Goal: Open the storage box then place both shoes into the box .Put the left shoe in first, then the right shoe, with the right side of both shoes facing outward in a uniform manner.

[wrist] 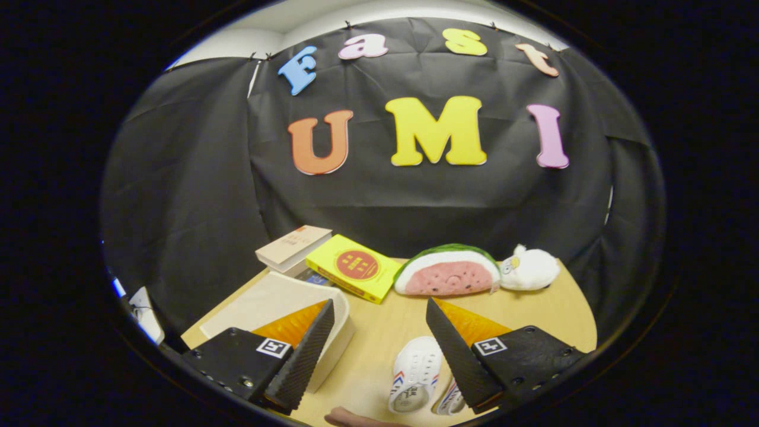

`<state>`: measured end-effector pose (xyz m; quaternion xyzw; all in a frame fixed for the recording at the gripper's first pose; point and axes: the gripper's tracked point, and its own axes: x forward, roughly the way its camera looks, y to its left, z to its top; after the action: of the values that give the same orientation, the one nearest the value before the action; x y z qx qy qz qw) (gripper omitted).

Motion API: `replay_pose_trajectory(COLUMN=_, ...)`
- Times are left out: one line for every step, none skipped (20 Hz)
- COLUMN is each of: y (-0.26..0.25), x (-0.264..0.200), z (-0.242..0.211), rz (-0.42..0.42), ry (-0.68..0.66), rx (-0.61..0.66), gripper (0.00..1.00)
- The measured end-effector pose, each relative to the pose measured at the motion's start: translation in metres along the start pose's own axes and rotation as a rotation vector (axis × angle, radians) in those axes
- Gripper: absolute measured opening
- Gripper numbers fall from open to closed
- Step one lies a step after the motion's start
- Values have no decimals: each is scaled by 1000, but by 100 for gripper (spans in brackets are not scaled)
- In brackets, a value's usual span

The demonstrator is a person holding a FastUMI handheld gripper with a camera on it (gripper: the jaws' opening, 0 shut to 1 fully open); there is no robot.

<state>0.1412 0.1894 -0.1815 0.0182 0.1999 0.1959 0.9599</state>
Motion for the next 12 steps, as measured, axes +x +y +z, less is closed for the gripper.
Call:
replay_pose_trajectory(y=8, x=10, z=-12, rz=55, ry=42, rx=30, gripper=96)
replay_pose_trajectory(y=16, x=21, z=-24, rz=111, ry=94, rx=61, gripper=96)
replay_pose_trajectory(y=21, x=31, z=-37, rz=161, ry=156, rx=88, gripper=96)
replay_pose_trajectory(y=25, x=39, z=-46, rz=201, ry=206, rx=120, gripper=96)
replay_pose_trajectory(y=29, x=48, z=-55, rz=228, ry=252, rx=148, gripper=96)
replay_pose_trajectory(y=28, x=56, z=-61, rz=240, ry=285, rx=172, gripper=96)
replay_pose_trajectory(y=29, x=65, z=-65, rz=258, ry=308, rx=191, gripper=96)
replay_pose_trajectory(y=32, x=74, z=-70, rz=277, ry=336, rx=212, gripper=96)
replay_pose_trajectory(y=38, x=80, z=-75, rz=323, ry=360, rx=238, gripper=96)
replay_pose_trajectory(y=48, x=83, z=-76, rz=402, ry=374, rx=285, gripper=96)
replay_pose_trajectory(y=59, x=84, z=-77, rz=492, ry=413, rx=356, gripper=96)
replay_pose_trajectory(y=68, x=83, z=-77, rz=563, ry=445, rx=435, gripper=96)
